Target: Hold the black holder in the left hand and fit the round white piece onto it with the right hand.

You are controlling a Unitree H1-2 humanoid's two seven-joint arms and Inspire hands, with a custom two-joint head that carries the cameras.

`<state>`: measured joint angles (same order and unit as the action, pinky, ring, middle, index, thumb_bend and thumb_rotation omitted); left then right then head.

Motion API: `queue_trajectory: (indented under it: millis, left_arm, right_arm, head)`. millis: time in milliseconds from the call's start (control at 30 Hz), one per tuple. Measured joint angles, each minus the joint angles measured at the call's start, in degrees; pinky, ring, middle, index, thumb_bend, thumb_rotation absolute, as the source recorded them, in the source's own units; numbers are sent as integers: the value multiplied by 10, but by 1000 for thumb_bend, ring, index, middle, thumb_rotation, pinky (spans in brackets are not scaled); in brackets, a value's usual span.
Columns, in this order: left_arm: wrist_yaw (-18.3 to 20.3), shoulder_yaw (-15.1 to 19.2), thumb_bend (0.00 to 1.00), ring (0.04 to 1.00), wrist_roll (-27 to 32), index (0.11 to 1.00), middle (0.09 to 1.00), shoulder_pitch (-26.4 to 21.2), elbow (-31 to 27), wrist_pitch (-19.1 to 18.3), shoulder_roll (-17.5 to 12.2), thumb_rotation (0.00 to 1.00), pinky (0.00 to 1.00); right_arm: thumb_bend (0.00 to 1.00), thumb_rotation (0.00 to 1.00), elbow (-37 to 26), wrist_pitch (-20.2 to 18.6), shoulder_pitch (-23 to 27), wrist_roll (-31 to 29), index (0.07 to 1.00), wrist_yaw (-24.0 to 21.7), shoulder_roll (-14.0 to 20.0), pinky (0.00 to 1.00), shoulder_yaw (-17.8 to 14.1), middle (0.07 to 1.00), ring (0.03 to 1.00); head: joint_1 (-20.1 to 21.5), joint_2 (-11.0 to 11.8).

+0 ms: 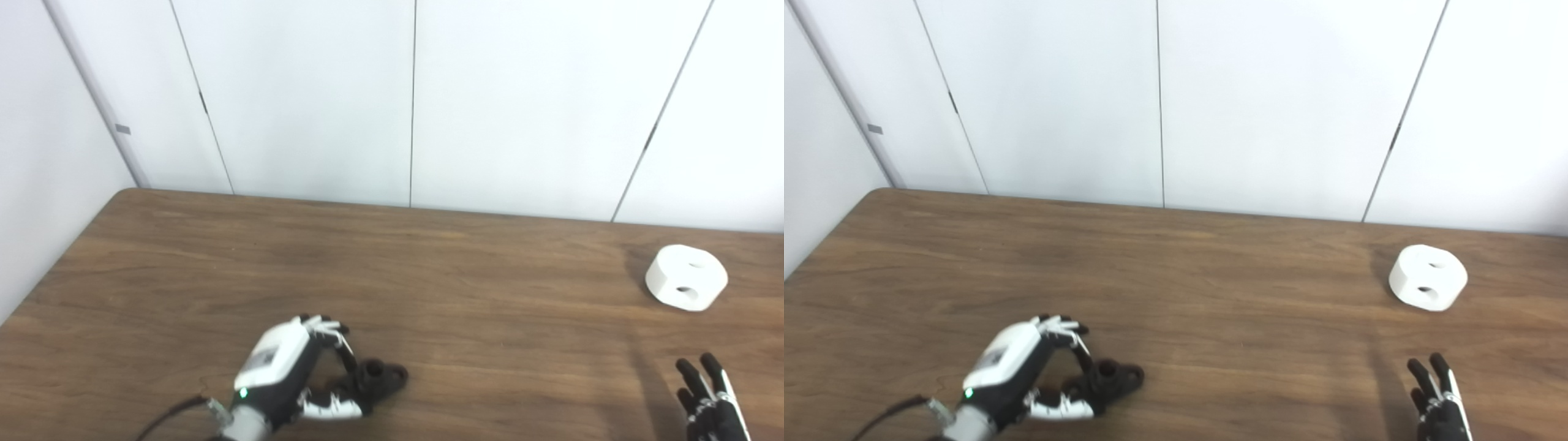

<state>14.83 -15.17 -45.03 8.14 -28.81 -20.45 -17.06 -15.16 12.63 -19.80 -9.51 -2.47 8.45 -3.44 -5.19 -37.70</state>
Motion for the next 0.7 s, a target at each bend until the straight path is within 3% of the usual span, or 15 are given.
queue_trajectory:
  millis: [300,700]
  left_arm:
    - [-13,-5,518,926,15,485,829,28,2,43,23,45,985]
    - [-11,-38,520,921,23,485,817,46,2,93,25,48,985]
  right_arm:
    - [516,914,-13,-29,-7,8,977,4,-3,1000,6,931,996]
    - [533,888,-46,-78,-8,8,977,16,-4,1000,15,924,988]
  head:
    - [14,-25]
    - [42,-93]
